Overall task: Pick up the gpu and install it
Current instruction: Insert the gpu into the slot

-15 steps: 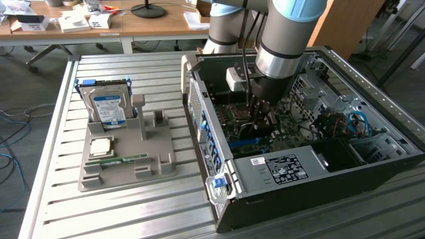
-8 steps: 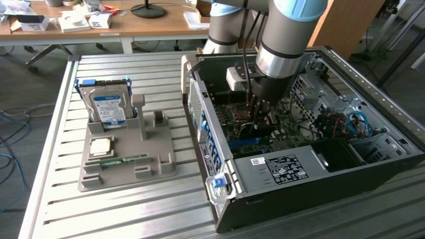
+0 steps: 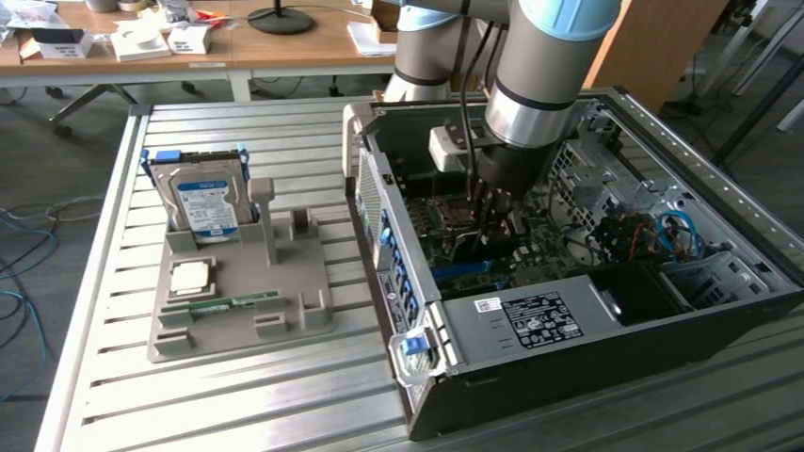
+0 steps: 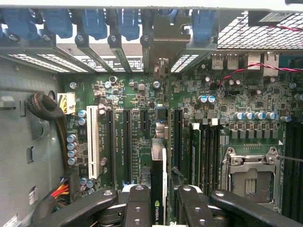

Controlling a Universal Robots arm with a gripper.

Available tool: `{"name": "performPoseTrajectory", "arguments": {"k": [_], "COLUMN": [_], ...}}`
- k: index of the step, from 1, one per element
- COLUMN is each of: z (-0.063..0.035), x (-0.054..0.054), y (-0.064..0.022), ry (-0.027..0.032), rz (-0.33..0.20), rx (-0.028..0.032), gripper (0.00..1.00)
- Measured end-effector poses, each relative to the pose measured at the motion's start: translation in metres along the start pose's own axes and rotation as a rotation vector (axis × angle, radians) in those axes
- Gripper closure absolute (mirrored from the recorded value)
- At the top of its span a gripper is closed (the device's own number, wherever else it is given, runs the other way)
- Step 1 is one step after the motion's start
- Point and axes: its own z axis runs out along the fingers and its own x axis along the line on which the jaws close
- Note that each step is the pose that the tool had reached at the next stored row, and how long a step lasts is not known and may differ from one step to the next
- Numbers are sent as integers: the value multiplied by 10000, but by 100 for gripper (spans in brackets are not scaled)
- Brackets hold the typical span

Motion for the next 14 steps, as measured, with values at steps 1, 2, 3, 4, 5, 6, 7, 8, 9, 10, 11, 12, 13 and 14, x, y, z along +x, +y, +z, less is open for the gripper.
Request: {"name": "performPoseTrajectory", "arguments": {"k": [1,2,3,4,5,6,7,8,9,10,11,12,13,14], "z": [0,0,0,0,0,0,0,0,0,0,0,0,0,1], "x": [0,0,0,0,0,0,1,4,5,5,5,5,5,6], "y": [2,6,7,7,8,8,9,9,9,9,8,8,8,8], "ry": [0,-1,-1,0,0,0,-1,1,0,0,-1,0,0,-1], "rz": [-1,-1,-1,-2,0,0,0,2,2,1,0,0,0,0], "rx": [0,2,2,3,3,3,3,3,2,3,3,2,3,3], "gripper": [74,74,74,74,74,74,74,74,74,74,74,74,74,74]}}
